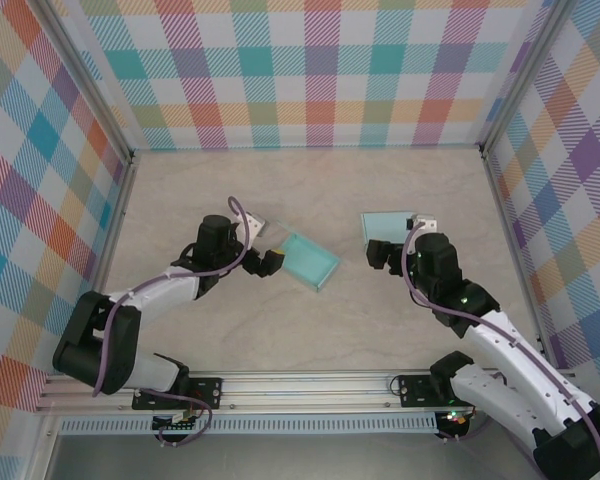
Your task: Fold the paper box
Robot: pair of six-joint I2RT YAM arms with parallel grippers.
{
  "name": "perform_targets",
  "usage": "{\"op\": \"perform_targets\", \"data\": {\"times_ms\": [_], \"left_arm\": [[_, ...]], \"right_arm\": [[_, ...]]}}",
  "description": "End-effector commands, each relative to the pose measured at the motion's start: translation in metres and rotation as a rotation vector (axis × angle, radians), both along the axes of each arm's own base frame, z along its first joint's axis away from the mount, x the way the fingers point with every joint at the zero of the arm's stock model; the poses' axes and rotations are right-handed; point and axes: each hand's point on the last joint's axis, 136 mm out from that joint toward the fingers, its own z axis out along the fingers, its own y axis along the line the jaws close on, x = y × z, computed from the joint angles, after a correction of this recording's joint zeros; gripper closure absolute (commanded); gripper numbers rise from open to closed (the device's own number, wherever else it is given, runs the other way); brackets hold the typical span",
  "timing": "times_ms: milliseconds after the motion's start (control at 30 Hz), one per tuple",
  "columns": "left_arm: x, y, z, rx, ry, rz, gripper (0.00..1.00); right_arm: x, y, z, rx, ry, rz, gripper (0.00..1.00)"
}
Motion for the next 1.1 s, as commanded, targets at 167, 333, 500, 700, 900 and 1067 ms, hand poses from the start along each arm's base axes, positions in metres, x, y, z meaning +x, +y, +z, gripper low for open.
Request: {"op": "perform_targets", "data": {"times_ms": [167,333,500,700,900,1067], "left_arm": [[0.021,-0.002,0.027,-0.001,-0.118,-0.088,0.00],[0.022,-0.001,0.027,0.006,-0.119,-0.087,0.00],[0.023,0.001,0.031,0.012,-0.133,-0.083,0.00],[0.022,0.004,0.033,0.007,-0.120,-0.093,0.00],[0.023,0.010,0.035,-0.024,-0.066,-0.124,0.00],[0.030,0.013,0.037,-0.077,-0.003,-0.202,0.06]], "right_arm": [[-0.029,0.053,-0.013,-0.032,0.022,0.336,0.00],[-0.043,0.074,-0.039,-0.097,0.075,0.418,0.13],[-0.034,0.093,-0.052,-0.101,0.101,0.450,0.32],[-0.007,0.111,-0.063,-0.159,0.089,0.457,0.33],[0.027,0.122,-0.070,-0.219,0.053,0.435,0.38],[0.049,0.135,-0.065,-0.200,0.038,0.471,0.45]]}}
